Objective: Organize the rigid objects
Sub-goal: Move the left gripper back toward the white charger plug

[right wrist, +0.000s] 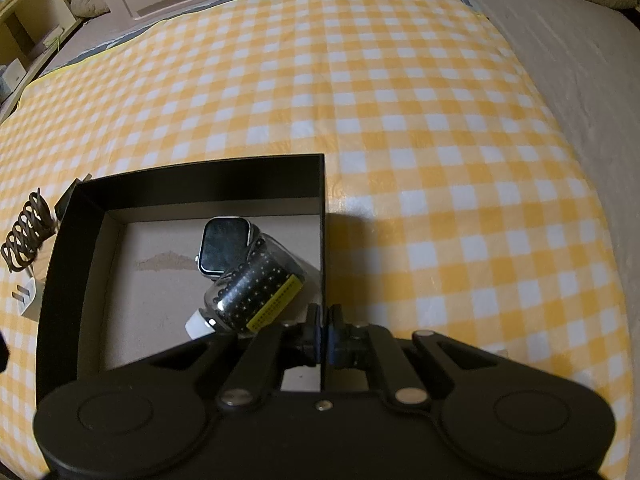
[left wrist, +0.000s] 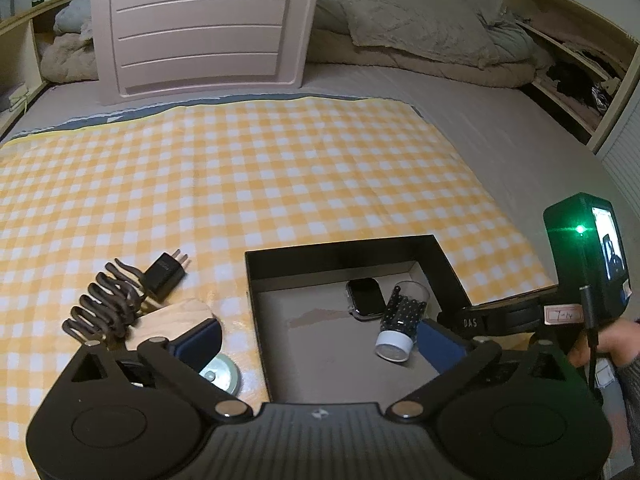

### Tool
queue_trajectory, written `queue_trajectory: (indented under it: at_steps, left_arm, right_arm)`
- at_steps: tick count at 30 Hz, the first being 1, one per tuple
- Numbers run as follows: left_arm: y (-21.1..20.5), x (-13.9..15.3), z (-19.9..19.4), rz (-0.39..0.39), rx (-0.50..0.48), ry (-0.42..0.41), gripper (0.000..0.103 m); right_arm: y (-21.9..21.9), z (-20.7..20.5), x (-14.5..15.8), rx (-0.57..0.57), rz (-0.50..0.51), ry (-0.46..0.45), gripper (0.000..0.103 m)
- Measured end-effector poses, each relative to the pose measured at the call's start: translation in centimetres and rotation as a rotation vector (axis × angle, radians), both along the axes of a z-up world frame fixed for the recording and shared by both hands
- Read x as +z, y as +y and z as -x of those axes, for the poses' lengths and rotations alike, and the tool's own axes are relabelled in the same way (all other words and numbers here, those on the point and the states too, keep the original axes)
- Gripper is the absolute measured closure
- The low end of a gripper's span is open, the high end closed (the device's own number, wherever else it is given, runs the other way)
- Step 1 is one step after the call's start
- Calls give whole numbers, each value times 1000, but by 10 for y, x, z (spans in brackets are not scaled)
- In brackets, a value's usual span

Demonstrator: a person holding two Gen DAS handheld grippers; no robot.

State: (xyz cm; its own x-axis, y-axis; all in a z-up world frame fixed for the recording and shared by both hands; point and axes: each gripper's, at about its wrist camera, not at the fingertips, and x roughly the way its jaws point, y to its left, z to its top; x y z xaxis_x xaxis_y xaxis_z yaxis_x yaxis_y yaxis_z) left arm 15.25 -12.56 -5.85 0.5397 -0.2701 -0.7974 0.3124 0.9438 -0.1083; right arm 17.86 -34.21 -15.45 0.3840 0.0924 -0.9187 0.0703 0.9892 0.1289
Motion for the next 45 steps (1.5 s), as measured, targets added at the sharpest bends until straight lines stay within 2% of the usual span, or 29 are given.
queue_trajectory:
  at_steps: [17,29,35,42,45]
  left_arm:
    - [31,9,10,-9,48,-17,0]
    - [80,11,4,-16,145,-39,0]
    - [107,4,-3,-47,203,-44,0]
    - [131,-19,-18,-45,283,40,2]
    - [137,-34,-27,-36,324,96,10]
  right_arm:
    - [2,3,0,2,5,-3,100]
    - [3,3,0,1,5,-3,100]
    - [3,4,0,2,5,-3,100]
    - [4,4,0,0,5,-3,100]
    - [4,4,0,1,6,-3,100]
